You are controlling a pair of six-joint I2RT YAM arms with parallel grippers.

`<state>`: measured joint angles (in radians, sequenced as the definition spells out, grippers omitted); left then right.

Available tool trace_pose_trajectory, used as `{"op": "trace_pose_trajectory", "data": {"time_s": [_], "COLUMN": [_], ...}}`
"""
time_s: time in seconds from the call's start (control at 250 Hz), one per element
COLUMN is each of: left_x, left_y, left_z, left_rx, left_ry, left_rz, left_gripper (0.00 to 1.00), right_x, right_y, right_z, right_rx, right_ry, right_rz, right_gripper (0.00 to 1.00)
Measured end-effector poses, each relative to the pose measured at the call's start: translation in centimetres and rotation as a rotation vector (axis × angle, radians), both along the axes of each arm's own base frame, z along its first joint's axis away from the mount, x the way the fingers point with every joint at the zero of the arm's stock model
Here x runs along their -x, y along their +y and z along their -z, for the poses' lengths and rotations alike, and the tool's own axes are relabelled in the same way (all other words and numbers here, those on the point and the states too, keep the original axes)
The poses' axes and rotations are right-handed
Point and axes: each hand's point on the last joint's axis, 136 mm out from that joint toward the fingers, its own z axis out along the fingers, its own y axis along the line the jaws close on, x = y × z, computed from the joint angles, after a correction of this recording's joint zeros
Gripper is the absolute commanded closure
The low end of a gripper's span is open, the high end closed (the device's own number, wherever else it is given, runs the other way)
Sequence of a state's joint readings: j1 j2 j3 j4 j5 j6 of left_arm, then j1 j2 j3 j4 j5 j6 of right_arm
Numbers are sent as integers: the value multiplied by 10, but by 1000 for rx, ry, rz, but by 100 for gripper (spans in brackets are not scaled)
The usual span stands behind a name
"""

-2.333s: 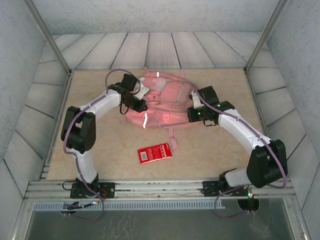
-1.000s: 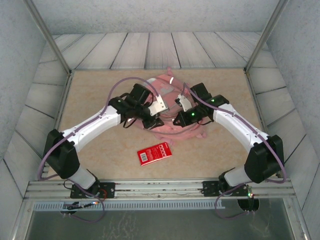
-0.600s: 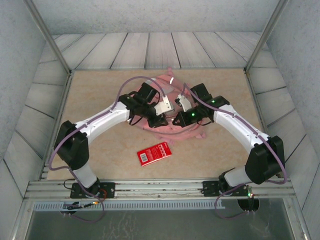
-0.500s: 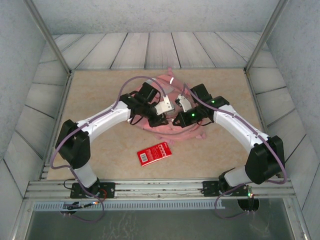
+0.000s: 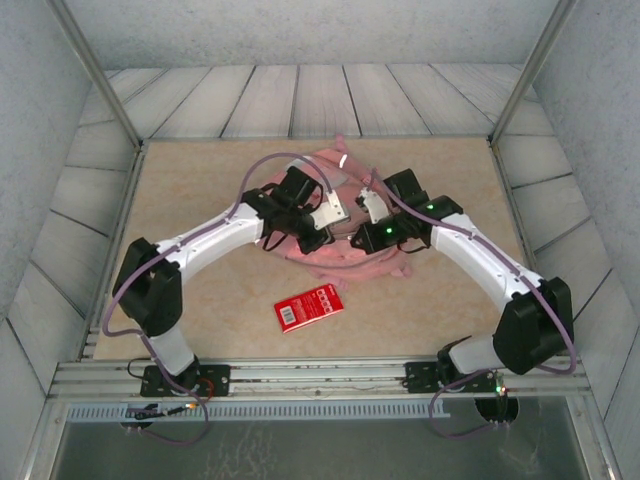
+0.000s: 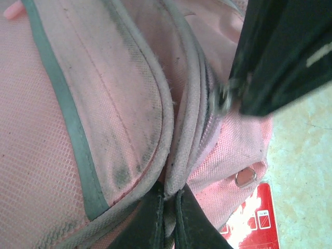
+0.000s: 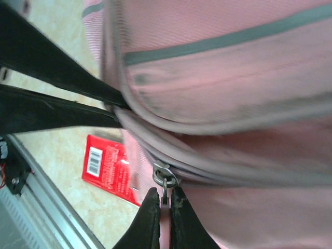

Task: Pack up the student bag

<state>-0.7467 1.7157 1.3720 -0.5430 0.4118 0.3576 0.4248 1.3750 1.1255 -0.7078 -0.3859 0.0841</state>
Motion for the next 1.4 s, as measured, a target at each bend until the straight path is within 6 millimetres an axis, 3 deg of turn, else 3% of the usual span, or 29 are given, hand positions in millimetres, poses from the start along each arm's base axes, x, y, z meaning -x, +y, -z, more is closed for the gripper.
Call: {"op": "trace_pose_trajectory", "data": {"time_s": [0.14,0.252,0.468,0.823,1.039,1.223,1.331,1.403], "left_x": [-8,-13,-39,-90,-113,-112,-112,-110], "left_y": [25,40,56,75,84,88,104,117], "left_z": [-4,-7,4,40,35,30,29,24], "left_rx": [32,51,68,70,122,146,135,127], "left_ry": [-12,-16,14,80,88,113,123,110], "left_rz": [-75,-132,-238,-388,-424,-406,-444,-482], "left_gripper": [100,100,100,100,100,72,53,46], "right_x": [-12,-21,-25,-29,-31,-32,-32,-31], "right_y": [-28,-39,-42,-56,-56,-52,-53,-56], "right_z": [3,3,1,-1,-4,-10,-15,-17], "right_rx": [-5,-22,-36,12,11,-17,-22,-19], "right_ry": [-6,-10,-16,-20,-32,-32,-25,-17], "right_rz": [107,153,170,216,217,210,215,225], "right_gripper": [100,100,100,100,100,100,100,100]}}
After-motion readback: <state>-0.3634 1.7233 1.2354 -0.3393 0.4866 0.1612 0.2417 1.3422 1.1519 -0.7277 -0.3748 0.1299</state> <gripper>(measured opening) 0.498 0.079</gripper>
